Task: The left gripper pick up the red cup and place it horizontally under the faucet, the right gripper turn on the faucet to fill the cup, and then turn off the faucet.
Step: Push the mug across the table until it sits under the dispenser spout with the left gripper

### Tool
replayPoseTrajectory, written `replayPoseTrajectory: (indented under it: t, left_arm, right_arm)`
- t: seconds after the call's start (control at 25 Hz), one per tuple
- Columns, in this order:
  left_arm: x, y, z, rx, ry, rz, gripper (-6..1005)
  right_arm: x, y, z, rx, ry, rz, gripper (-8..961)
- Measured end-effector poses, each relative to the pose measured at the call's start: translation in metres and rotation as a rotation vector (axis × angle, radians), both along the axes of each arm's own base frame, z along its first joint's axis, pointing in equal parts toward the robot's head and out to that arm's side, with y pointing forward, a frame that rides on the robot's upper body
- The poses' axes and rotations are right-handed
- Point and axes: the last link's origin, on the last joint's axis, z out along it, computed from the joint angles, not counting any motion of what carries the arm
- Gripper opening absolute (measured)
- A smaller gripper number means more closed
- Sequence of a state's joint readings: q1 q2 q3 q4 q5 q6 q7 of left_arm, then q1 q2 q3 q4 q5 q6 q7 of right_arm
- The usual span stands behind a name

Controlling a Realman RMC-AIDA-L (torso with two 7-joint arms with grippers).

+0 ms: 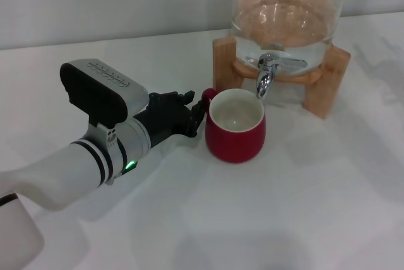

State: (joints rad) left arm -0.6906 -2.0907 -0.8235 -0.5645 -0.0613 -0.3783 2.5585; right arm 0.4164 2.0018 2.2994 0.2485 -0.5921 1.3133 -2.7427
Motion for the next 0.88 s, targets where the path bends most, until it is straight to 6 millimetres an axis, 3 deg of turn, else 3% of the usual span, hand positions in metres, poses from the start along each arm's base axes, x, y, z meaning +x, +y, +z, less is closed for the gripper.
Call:
replayPoseTrajectory:
  t: [0.24, 0.88]
  left_arm:
    - [0.0008, 0.0006, 0.0, 0.0, 0.002, -0.002, 260]
    - [-0.0043, -0.0065, -0.0009, -0.004, -0.012, 0.016, 261]
  right_arm:
    - [0.0001, -0.0003, -0.0004, 0.0, 0.001, -0.001, 674]
    - [0.0016, -0.0016, -0.0003, 0.0, 0.0, -0.006, 674]
